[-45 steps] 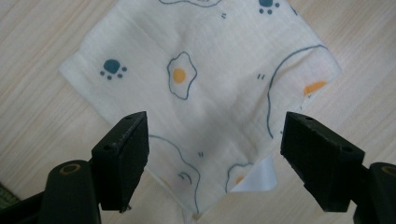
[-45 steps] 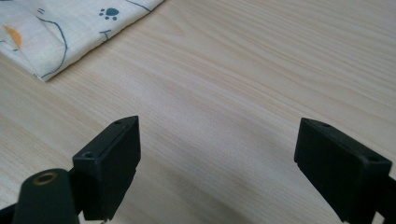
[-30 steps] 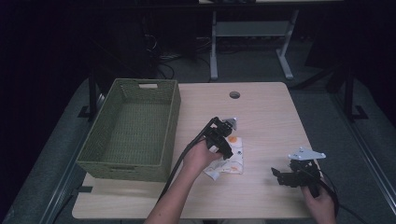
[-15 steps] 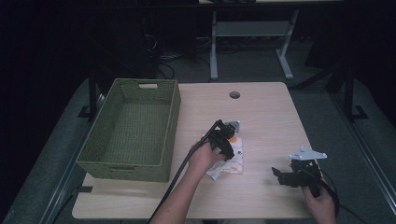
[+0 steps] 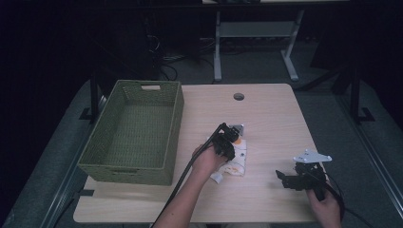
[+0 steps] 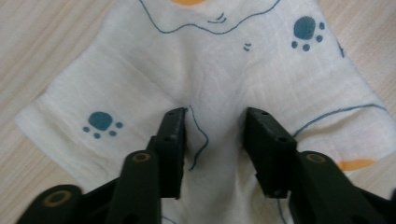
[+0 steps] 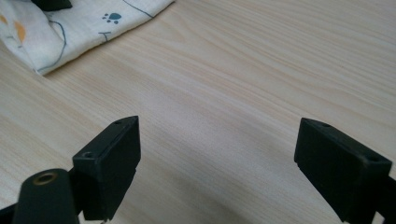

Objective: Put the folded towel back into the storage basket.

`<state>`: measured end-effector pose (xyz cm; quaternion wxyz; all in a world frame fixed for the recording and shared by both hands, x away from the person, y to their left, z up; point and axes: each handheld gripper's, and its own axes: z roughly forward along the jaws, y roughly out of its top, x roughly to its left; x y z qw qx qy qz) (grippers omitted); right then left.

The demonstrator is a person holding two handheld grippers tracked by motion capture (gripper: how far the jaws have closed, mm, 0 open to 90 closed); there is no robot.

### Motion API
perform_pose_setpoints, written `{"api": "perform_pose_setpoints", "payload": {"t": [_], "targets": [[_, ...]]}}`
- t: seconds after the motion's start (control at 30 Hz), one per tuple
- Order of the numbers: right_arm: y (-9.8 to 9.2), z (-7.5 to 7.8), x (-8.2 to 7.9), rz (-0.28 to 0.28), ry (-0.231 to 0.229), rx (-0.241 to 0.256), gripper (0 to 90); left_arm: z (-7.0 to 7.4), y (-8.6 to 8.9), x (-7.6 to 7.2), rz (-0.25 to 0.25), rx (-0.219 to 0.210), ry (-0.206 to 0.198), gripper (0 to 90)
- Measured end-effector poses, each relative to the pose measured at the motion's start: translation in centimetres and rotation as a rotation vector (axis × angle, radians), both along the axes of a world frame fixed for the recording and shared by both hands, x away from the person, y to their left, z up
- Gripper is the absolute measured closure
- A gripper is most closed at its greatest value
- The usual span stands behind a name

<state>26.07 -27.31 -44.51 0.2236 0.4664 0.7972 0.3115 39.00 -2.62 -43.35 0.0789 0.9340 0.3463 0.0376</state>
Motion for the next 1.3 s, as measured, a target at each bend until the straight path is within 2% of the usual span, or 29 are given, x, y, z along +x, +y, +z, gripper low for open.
{"api": "perform_pose_setpoints", "payload": {"t": [0.2,0.33,0.5,0.73,0.9,1.1,1.3], "targets": [[0.1,0.0,0.0,0.004,0.002,-0.003,14.3,0.1,0.1,0.2,-0.006,0.008,-0.011,72.9],[0.1,0.0,0.0,0.005,0.001,-0.004,14.4,0.1,0.1,0.2,-0.019,0.023,-0.024,78.2],[0.1,0.0,0.0,0.004,0.002,-0.002,14.4,0.1,0.1,0.2,-0.025,0.024,-0.030,81.2],[-0.1,-0.1,0.1,-0.001,0.003,0.000,14.4,0.4,0.4,0.2,-0.017,0.012,-0.014,81.6],[-0.1,-0.1,0.1,-0.002,0.003,-0.002,14.3,1.6,0.8,0.0,-0.020,0.010,-0.024,81.5],[0.0,-0.1,0.0,-0.001,0.006,-0.003,14.4,3.4,1.8,-0.2,-0.006,-0.016,-0.017,81.5],[0.1,-0.1,0.1,0.000,0.004,-0.005,14.3,5.4,2.6,-0.5,-0.002,-0.016,-0.025,81.4]]}}
